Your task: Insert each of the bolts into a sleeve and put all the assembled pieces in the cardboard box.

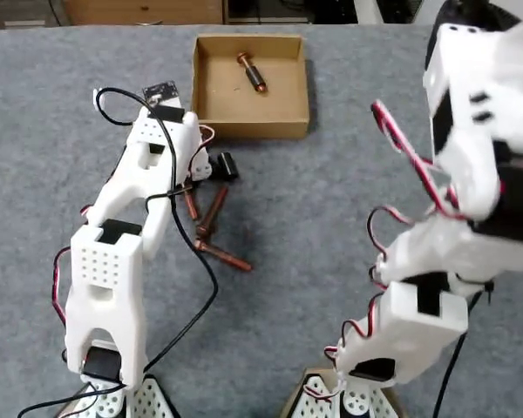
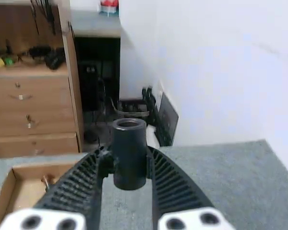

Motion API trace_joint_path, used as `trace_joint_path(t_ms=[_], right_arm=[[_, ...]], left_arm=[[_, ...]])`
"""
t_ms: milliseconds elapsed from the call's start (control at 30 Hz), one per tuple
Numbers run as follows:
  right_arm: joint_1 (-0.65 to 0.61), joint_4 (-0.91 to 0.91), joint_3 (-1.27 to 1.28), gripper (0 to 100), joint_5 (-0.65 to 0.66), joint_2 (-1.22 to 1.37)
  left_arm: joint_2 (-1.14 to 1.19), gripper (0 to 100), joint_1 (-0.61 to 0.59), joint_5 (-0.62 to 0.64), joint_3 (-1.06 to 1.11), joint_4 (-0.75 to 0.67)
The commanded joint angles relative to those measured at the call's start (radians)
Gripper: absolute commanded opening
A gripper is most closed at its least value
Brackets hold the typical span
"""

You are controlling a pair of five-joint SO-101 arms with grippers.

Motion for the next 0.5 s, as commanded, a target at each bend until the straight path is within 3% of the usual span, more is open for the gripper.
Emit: trace_joint_path(t_ms=[0,467], right_arm=[[0.018,0.020,-0.015,0.2,-0.003,-0.091],[0.018,0.020,-0.002,0.2,0.103,-0.297]], left_arm=[[-0.019,2,0.040,-0.029,-0.114,0.075],[-0.019,2,0.075,-0.071,-0.463,0.331]])
